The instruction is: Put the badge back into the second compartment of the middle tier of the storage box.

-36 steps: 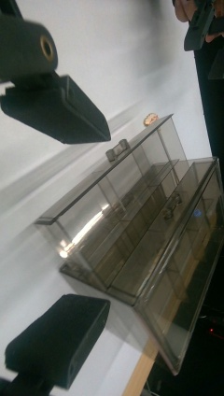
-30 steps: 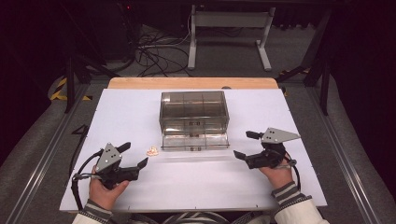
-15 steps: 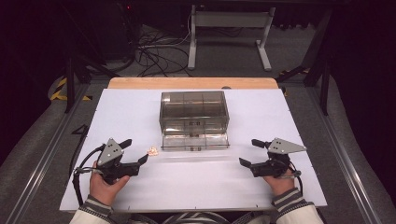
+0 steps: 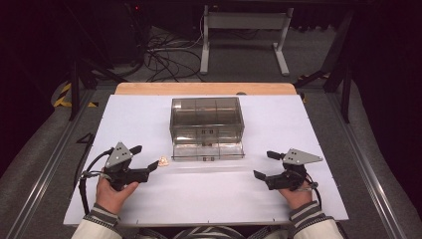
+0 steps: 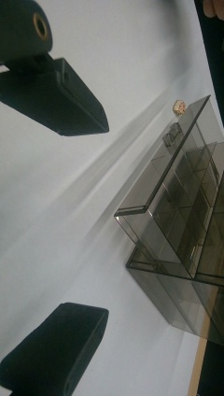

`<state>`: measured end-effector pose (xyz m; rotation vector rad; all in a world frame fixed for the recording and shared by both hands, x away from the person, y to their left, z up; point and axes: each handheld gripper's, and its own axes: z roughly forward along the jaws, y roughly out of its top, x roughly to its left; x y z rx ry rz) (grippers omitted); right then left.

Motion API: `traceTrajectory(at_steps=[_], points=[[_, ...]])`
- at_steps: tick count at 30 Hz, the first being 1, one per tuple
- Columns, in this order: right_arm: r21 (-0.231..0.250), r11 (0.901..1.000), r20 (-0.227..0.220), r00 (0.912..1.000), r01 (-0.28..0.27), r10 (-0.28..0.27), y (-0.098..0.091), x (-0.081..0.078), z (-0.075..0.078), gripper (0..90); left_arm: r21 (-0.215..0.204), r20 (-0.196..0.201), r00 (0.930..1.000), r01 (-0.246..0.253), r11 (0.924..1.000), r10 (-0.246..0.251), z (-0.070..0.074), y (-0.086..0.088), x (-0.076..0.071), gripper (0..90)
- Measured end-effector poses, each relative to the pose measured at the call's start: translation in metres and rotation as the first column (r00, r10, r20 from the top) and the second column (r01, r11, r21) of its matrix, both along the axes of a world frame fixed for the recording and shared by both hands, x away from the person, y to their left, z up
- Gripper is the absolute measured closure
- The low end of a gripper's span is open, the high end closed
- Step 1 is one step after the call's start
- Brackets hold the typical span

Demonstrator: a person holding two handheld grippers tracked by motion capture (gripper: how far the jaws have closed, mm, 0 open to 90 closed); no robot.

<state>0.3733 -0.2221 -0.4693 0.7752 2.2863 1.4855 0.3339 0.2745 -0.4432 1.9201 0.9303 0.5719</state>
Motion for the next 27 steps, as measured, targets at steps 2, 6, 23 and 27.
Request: traceTrajectory(at_steps=[2,6,23,27], points=[[0.001,1.0,-0.002,1.0,-0.001,0.001,0.0,0.0,0.0,10.4,-0.003,-0.011,0.9999,-0.001,1.0,0.001,0.0,-0.001,0.002,21.6],[0.005,1.0,-0.011,0.9999,-0.004,0.004,0.0,0.0,0.0,10.8,0.003,-0.033,0.9995,-0.003,1.0,0.003,0.001,-0.003,0.007,24.9],[0.0,0.9998,-0.01,0.9997,-0.022,0.022,0.002,0.0,-0.001,12.3,0.046,-0.152,0.9881,-0.013,0.9989,0.019,-0.01,-0.007,0.029,34.9],[0.001,0.9997,-0.012,0.9996,-0.024,0.024,0.002,0.0,-0.001,12.6,0.03,-0.177,0.9843,-0.002,0.9995,0.007,-0.012,-0.006,0.032,35.7]])
